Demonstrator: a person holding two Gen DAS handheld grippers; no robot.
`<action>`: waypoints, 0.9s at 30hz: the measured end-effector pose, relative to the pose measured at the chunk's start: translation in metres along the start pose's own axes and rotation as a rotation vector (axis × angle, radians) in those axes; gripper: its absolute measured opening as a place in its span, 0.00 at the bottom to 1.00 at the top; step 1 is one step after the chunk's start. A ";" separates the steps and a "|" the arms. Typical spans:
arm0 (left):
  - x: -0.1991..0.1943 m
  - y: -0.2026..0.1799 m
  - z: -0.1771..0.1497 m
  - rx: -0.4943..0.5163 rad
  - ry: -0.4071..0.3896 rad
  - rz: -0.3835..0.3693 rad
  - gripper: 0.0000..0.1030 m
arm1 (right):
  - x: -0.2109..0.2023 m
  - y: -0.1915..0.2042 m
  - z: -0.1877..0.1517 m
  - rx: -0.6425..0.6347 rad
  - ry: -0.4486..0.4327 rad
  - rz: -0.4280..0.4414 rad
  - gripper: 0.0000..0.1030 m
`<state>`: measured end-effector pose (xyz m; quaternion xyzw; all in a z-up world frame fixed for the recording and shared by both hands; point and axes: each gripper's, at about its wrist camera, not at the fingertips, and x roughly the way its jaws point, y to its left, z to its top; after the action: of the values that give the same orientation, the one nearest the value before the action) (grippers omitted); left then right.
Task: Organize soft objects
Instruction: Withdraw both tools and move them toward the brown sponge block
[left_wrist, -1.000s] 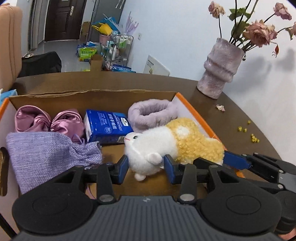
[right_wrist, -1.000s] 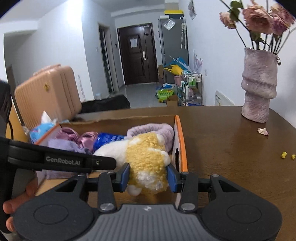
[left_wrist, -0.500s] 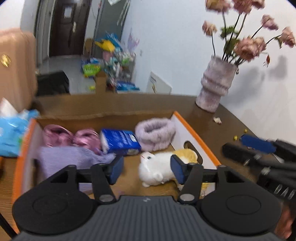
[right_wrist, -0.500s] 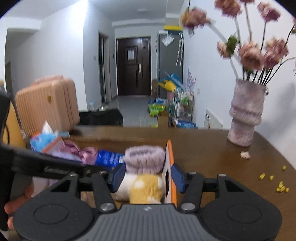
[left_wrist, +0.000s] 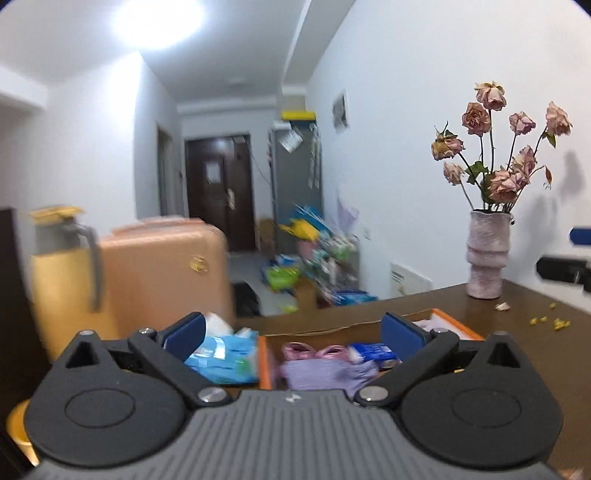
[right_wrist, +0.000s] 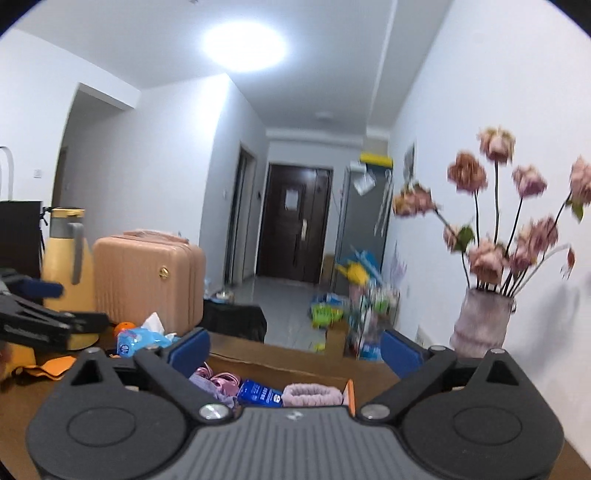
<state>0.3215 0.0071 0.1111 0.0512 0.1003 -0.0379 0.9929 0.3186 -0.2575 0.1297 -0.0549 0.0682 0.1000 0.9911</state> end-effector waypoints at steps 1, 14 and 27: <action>-0.007 0.001 -0.003 0.006 -0.006 0.002 1.00 | -0.005 0.000 -0.002 0.011 -0.009 0.001 0.98; -0.087 0.008 -0.044 -0.105 0.028 0.048 1.00 | -0.075 0.019 -0.041 0.067 -0.029 0.042 0.98; -0.120 -0.022 -0.132 -0.089 0.231 -0.072 1.00 | -0.136 0.056 -0.142 0.087 0.157 0.112 0.98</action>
<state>0.1764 0.0076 0.0049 0.0076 0.2174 -0.0627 0.9740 0.1578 -0.2463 0.0041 -0.0156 0.1528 0.1476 0.9771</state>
